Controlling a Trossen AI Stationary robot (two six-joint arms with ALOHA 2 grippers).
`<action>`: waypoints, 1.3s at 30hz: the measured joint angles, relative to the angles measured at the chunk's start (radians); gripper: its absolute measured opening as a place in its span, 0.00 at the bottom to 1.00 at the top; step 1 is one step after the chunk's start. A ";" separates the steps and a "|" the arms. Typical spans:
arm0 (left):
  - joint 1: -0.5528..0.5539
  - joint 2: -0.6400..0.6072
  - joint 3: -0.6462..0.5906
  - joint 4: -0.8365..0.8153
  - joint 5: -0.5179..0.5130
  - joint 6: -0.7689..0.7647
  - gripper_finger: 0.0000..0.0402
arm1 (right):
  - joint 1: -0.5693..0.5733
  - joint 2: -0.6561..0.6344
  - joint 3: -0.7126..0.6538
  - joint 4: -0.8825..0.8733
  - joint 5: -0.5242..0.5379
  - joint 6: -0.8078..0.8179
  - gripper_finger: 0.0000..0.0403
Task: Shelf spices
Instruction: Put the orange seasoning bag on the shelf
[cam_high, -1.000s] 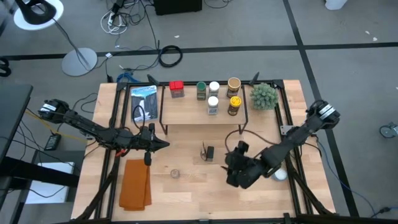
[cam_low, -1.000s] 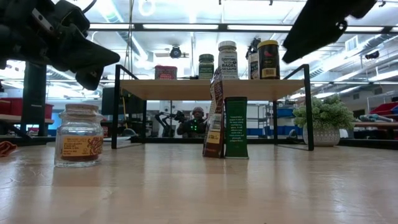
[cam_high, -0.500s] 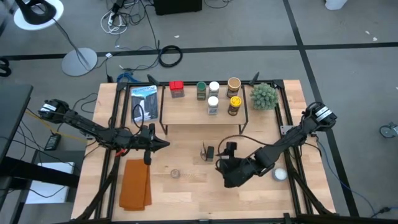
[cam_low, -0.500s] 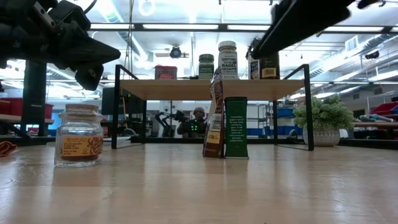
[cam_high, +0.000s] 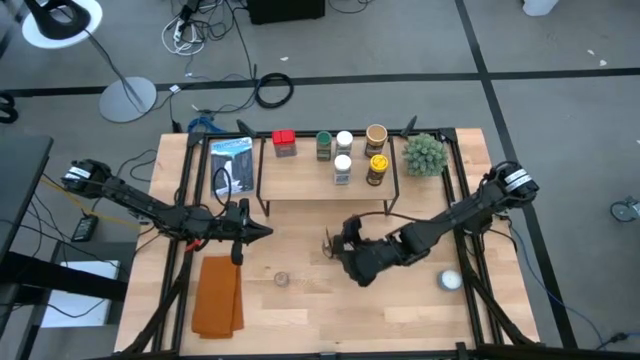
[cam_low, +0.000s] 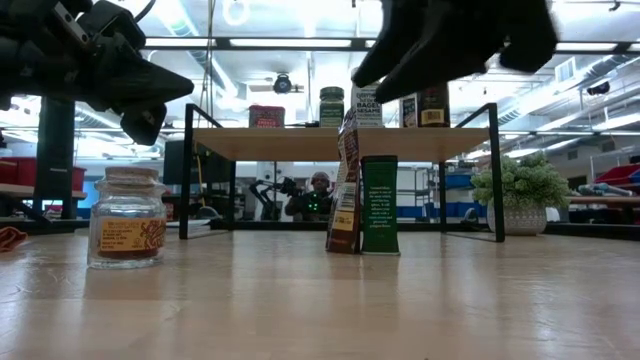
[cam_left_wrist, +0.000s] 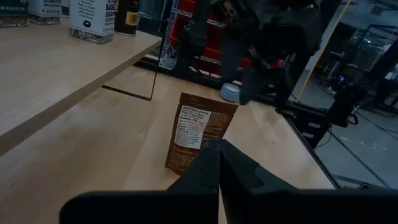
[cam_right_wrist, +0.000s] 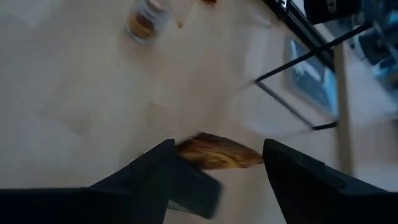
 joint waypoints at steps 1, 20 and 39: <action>0.000 0.000 0.000 0.000 0.000 0.000 0.01 | -0.010 0.000 0.000 0.001 0.000 -0.053 0.60; 0.000 0.000 0.000 0.000 0.000 0.000 0.01 | -0.138 0.001 0.000 0.014 -0.160 -0.678 0.58; 0.000 0.000 0.000 -0.001 0.000 0.000 0.01 | -0.187 0.103 0.002 0.091 -0.278 -0.680 0.28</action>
